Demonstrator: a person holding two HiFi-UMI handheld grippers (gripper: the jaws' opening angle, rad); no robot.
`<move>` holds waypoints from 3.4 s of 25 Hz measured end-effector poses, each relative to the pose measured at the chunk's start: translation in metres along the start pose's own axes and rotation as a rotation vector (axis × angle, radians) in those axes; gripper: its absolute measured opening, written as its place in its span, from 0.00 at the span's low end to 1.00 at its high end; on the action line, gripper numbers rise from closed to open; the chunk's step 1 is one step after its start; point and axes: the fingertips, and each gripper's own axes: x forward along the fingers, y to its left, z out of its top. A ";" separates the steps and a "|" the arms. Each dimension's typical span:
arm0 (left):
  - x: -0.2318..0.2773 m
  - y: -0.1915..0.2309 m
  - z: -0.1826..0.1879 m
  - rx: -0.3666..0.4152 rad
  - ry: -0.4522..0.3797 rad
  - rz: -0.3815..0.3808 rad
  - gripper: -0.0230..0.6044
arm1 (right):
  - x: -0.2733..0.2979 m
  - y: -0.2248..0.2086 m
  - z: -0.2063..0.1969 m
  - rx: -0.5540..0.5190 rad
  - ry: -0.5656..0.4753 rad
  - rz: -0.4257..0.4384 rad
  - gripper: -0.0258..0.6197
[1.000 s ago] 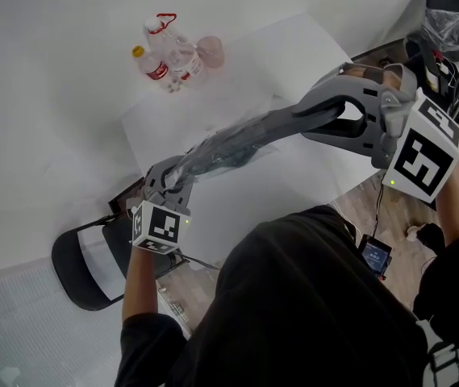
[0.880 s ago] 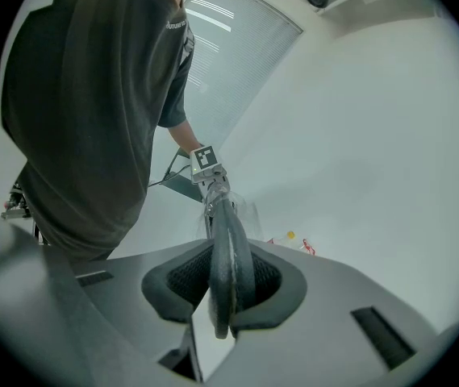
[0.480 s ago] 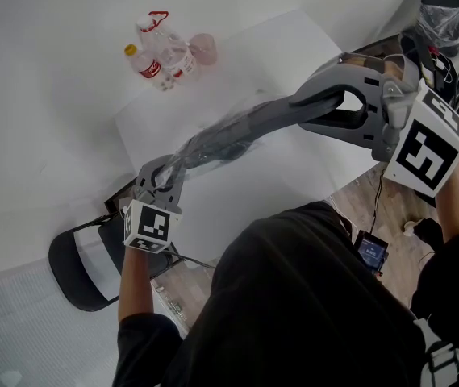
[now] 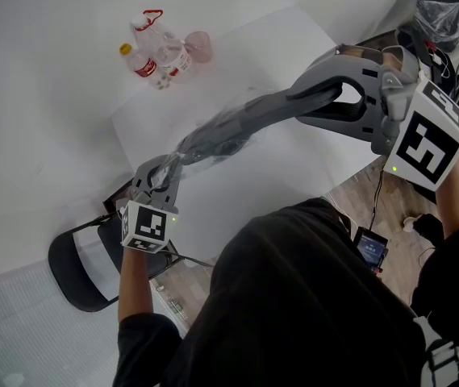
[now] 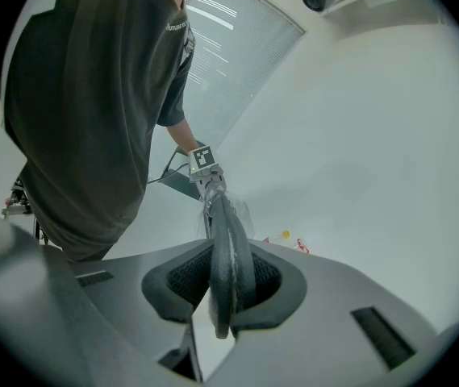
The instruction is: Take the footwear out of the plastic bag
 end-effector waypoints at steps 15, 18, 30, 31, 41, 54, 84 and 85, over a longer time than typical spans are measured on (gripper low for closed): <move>0.001 0.005 -0.010 0.003 -0.012 0.017 0.08 | 0.000 -0.002 0.000 -0.017 0.021 -0.013 0.16; 0.001 0.005 -0.012 0.003 -0.013 0.019 0.08 | 0.000 -0.003 0.001 -0.019 0.021 -0.016 0.16; -0.001 0.007 -0.016 0.005 -0.011 0.029 0.08 | -0.001 -0.004 0.002 -0.028 0.025 -0.017 0.16; -0.001 0.007 -0.017 0.006 -0.011 0.030 0.08 | -0.001 -0.004 0.001 -0.028 0.025 -0.018 0.16; -0.001 0.008 -0.020 0.006 -0.010 0.036 0.08 | -0.001 -0.004 0.002 -0.036 0.029 -0.020 0.16; -0.002 0.008 -0.022 0.009 -0.009 0.039 0.08 | -0.001 -0.004 0.002 -0.041 0.032 -0.021 0.16; -0.002 0.015 -0.048 -0.030 -0.002 0.056 0.08 | -0.019 -0.011 -0.002 -0.036 0.068 -0.064 0.16; -0.002 0.014 -0.046 -0.038 -0.007 0.053 0.08 | -0.022 -0.012 -0.005 -0.026 0.073 -0.072 0.16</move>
